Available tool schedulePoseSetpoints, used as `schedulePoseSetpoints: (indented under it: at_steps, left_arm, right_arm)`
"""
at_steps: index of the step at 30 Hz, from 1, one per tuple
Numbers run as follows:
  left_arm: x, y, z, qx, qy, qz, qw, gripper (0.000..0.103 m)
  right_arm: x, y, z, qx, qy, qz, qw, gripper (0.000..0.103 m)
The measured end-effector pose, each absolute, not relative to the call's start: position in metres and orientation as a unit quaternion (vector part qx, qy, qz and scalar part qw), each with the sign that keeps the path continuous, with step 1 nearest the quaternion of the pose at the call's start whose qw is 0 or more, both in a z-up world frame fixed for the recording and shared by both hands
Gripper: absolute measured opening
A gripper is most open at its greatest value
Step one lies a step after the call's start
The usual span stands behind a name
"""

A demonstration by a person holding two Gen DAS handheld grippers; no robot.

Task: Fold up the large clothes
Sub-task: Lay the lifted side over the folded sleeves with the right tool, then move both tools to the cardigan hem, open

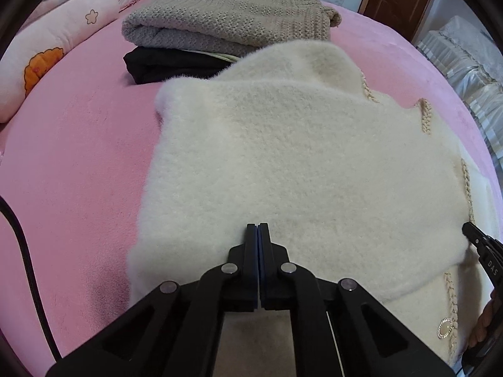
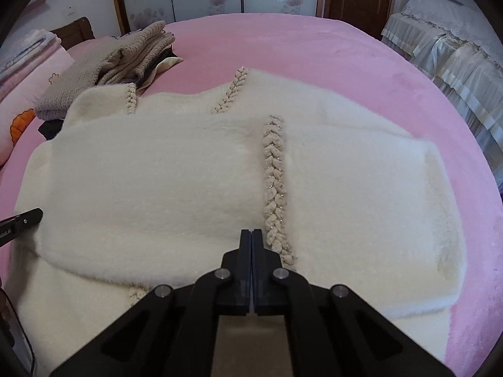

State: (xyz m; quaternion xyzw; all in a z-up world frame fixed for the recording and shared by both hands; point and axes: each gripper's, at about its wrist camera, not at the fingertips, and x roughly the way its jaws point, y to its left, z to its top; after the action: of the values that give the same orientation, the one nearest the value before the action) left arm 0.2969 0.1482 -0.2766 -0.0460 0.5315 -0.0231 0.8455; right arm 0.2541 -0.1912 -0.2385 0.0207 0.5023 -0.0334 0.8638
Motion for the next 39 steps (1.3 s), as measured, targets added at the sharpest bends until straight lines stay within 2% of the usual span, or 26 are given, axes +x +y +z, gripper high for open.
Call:
schedulePoseSetpoints:
  at_steps: [7, 10, 12, 15, 31, 35, 39]
  left_arm:
    - [0.293, 0.137, -0.264, -0.016, 0.542, -0.015, 0.840, 0.004]
    - [0.291, 0.130, -0.256, 0.002, 0.548, -0.019, 0.836, 0.016]
    - [0.287, 0.126, -0.247, 0.014, 0.547, -0.020, 0.837, 0.036]
    - [0.276, 0.118, -0.226, 0.032, 0.528, -0.018, 0.849, 0.049]
    - [0.195, 0.100, -0.088, 0.006, 0.496, -0.003, 0.868, 0.051]
    - [0.164, 0.107, -0.051, -0.018, 0.486, 0.019, 0.873, 0.057]
    - [0.135, 0.119, -0.021, -0.041, 0.488, 0.031, 0.871, 0.059]
  right_arm:
    - [0.252, -0.194, -0.232, 0.047, 0.510, -0.033, 0.858, 0.003]
    - [0.248, -0.194, -0.223, 0.047, 0.514, -0.027, 0.856, 0.004]
    - [0.243, -0.195, -0.213, 0.052, 0.511, -0.023, 0.858, 0.007]
    - [0.235, -0.195, -0.194, 0.056, 0.501, -0.021, 0.863, 0.008]
    - [0.183, -0.225, -0.065, 0.078, 0.450, 0.033, 0.889, 0.009]
    - [0.169, -0.234, -0.033, 0.071, 0.446, 0.050, 0.891, 0.010]
    - [0.152, -0.241, -0.001, 0.066, 0.429, 0.059, 0.899, 0.027]
